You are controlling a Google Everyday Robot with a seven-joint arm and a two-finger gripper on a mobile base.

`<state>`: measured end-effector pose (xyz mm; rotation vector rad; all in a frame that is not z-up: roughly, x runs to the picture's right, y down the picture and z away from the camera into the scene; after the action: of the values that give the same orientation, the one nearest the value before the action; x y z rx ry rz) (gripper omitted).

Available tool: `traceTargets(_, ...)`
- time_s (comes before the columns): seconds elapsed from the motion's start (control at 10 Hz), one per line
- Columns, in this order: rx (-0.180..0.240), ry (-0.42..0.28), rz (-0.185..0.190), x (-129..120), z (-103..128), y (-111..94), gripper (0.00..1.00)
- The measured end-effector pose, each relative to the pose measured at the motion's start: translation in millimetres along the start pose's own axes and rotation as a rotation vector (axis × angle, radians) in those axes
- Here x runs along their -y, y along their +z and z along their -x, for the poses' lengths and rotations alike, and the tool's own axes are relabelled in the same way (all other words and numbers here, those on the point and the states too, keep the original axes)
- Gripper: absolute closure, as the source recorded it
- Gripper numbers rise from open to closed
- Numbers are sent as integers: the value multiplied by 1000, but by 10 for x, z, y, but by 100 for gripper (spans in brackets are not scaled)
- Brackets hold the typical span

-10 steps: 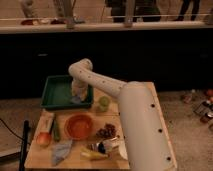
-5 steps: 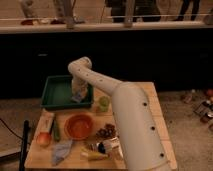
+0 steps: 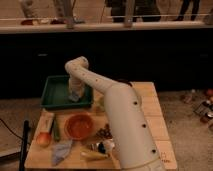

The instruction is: Wipe tray with sponge

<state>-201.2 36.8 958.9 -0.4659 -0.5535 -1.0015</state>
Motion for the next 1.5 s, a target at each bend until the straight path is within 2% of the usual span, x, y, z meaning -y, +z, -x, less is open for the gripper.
traceTargets(0.4,47,-61,-1,65,273,69,100)
traceTargets(0.6,47,-61,9,-12,280,46,100)
traceTargets(1.0,8,-11,32,-309,54,-110,100)
traceTargets(1.5,-31,5,25,-216,-185,-108,100)
